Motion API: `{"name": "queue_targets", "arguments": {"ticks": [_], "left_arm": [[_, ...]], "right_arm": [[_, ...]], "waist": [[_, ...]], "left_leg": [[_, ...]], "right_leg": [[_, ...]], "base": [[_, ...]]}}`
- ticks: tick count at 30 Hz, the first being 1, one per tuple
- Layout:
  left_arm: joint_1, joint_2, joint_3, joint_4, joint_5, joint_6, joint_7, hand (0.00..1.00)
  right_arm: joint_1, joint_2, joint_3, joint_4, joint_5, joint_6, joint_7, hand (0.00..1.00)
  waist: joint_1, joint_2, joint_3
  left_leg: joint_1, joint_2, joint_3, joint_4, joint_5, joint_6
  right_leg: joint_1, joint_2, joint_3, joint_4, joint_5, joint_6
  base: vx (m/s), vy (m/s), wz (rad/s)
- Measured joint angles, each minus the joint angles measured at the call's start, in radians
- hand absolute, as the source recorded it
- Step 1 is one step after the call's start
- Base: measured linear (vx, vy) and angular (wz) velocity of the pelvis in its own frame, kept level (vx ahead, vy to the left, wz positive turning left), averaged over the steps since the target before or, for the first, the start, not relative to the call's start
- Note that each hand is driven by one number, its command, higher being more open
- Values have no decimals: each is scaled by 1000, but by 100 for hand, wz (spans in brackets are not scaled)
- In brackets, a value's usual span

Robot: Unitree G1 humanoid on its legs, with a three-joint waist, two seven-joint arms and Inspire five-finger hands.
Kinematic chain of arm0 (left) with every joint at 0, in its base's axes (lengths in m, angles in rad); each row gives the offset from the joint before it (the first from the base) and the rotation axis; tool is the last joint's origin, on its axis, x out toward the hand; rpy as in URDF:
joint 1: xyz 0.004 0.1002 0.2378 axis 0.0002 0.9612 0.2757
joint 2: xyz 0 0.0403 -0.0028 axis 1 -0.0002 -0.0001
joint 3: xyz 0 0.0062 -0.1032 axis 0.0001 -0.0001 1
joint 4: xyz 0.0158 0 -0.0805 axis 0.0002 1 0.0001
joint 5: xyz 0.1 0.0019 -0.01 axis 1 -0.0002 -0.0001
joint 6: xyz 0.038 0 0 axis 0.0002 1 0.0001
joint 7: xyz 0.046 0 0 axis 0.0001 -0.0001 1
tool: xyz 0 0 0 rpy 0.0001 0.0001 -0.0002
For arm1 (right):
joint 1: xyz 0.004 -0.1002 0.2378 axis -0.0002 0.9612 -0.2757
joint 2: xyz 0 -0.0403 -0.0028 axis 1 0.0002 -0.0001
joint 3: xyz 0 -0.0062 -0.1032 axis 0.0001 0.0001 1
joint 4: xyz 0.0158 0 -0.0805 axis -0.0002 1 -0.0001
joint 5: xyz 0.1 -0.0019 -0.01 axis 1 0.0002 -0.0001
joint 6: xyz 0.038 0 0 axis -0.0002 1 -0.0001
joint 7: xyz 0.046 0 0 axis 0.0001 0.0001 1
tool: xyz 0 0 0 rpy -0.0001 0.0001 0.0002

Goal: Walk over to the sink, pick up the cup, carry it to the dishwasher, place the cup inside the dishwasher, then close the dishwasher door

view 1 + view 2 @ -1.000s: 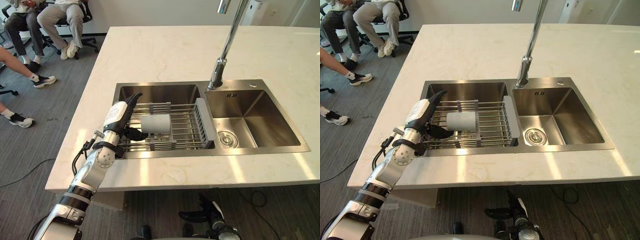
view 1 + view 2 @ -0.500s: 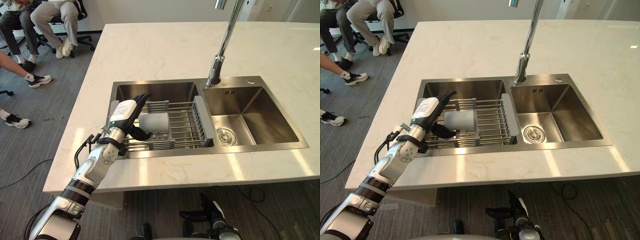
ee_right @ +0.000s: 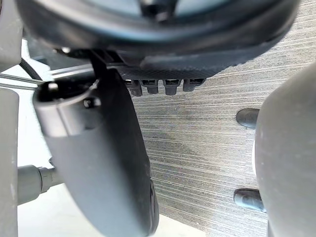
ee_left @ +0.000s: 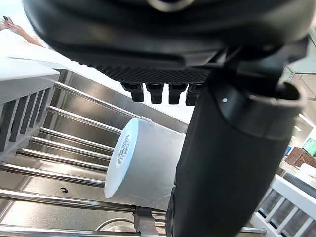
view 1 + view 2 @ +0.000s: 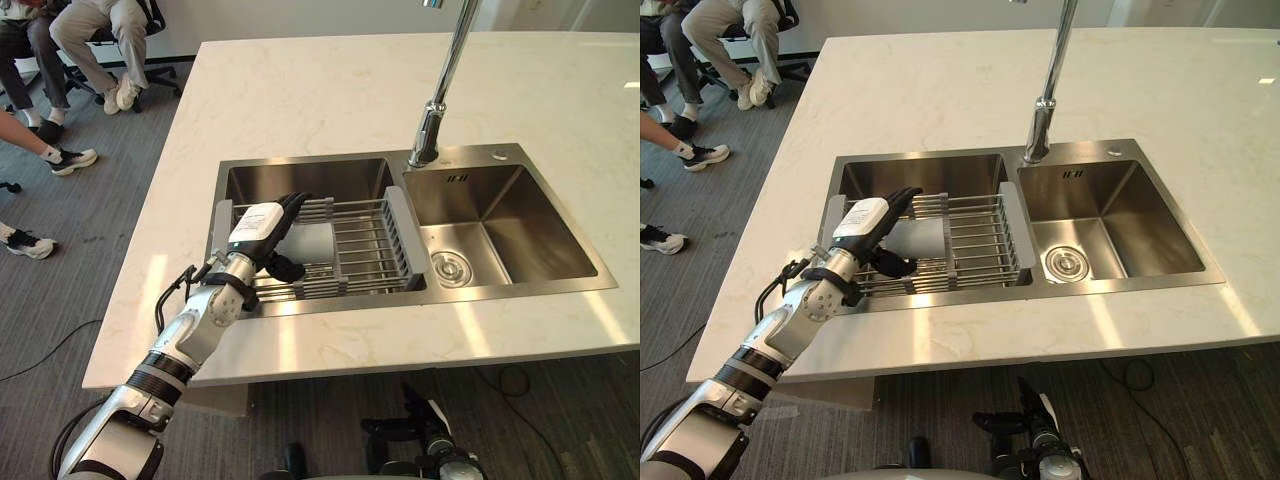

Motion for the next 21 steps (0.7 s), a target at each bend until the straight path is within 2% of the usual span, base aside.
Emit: {"name": "queue_targets", "arguments": {"ticks": [10,11,21], "left_arm": [[-43,0,-24,39,0,5,-36,100],[-59,1,-35,57,0,8,-41,0],[-93,4,-59,87,23,11,-74,0]], "right_arm": [[-7,-3,-8,0,0,0,-3,100],[-8,-4,-7,0,0,0,-3,100],[-18,-3,-7,0,0,0,-3,100]], "waist": [[-3,10,15],[-3,10,15],[-26,15,19]], "left_leg": [[-9,-1,2,-6,1,2],[-9,-1,2,-6,1,2],[-9,-14,5,-6,5,9]], "right_leg": [[-13,0,3,2,2,3],[-13,0,3,3,2,3],[-15,-12,7,0,8,12]], "base": [[0,0,0],[0,0,0],[0,0,-1]]}}
